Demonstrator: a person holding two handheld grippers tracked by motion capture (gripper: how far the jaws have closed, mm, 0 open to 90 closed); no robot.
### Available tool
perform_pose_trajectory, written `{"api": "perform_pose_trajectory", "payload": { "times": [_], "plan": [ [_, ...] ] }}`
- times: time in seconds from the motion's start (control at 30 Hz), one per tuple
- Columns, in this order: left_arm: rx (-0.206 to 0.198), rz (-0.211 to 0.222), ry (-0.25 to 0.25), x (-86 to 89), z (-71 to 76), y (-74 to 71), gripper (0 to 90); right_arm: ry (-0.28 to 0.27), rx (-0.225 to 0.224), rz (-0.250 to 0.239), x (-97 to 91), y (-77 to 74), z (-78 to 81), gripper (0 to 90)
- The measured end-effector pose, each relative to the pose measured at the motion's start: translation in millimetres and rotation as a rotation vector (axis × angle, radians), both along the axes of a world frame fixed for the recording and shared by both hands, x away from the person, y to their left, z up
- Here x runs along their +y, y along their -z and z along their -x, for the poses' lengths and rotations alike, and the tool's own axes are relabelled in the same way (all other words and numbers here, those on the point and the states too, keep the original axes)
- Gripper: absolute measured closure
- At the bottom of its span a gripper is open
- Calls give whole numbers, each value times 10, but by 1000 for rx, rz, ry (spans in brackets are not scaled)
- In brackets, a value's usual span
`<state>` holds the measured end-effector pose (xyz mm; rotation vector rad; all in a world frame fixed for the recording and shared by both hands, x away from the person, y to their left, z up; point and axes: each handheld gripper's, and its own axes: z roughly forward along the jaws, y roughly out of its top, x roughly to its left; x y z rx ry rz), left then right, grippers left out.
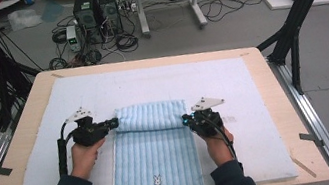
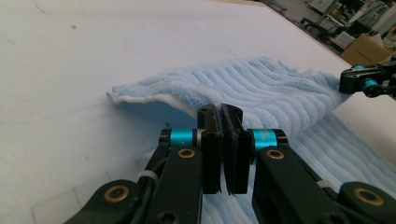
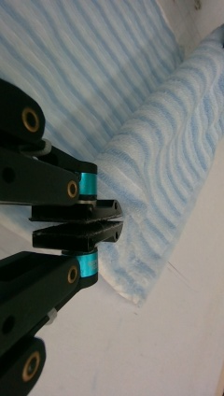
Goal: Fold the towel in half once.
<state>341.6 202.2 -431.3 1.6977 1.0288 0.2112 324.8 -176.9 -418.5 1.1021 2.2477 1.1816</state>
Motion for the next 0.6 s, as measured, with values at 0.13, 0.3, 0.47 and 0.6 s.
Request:
{"api": "perform_pose_trajectory", "payload": {
  "times": [0.13, 0.3, 0.47, 0.6],
  "plan": [
    [21, 0, 18, -6, 160, 96, 862, -2, 8, -11, 16, 59, 179, 873],
    [54, -50, 4, 1, 149, 176, 739, 31, 16, -3, 19, 97, 214, 697],
    [59, -21, -71, 30, 19, 124, 510, 118, 10, -74, -53, 9, 76, 574],
    [70, -26, -78, 38, -134, 82, 501, 160, 41, -93, -79, 1, -89, 539]
  ]
}}
